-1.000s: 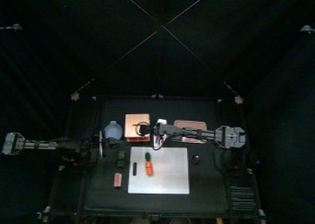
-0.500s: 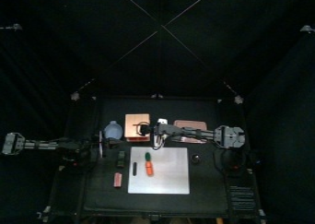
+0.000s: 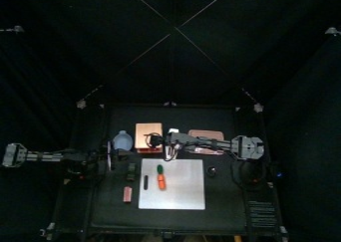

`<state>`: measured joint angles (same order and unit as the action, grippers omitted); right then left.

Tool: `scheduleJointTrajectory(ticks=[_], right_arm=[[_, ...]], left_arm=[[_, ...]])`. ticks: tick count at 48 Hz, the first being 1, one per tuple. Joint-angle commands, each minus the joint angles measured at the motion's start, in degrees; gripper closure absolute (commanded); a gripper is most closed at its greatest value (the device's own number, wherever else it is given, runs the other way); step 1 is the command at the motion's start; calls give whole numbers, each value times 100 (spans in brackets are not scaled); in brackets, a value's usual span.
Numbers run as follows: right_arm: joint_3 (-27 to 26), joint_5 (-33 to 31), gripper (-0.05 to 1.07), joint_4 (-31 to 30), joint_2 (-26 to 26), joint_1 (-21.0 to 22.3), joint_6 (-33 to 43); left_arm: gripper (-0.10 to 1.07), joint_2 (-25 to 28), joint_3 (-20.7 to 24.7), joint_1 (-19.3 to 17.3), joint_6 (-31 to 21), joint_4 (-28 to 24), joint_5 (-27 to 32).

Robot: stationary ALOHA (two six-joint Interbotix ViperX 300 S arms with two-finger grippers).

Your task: Cut carrot

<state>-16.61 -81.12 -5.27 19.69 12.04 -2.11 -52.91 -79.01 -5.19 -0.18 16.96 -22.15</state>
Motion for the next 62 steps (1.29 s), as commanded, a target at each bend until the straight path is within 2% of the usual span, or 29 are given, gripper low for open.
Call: scheduleJointTrajectory(ticks=[1,7,22,39,62], right_arm=[[-193,26,41,123,-141,97,35],[-237,132,35,229,-53,97,114],[-624,141,20,44,79,114,466],[-1116,-229,21,193,475,237,439],[-1107,-431,22,193,527,334,457]], left_arm=[[99,26,53,-18,0,0,-18],[99,26,35,-18,0,9,-18],[99,26,-9,-18,0,0,-18],[99,26,-44,-18,0,9,-18],[99,26,-79,-26,0,0,-18]])
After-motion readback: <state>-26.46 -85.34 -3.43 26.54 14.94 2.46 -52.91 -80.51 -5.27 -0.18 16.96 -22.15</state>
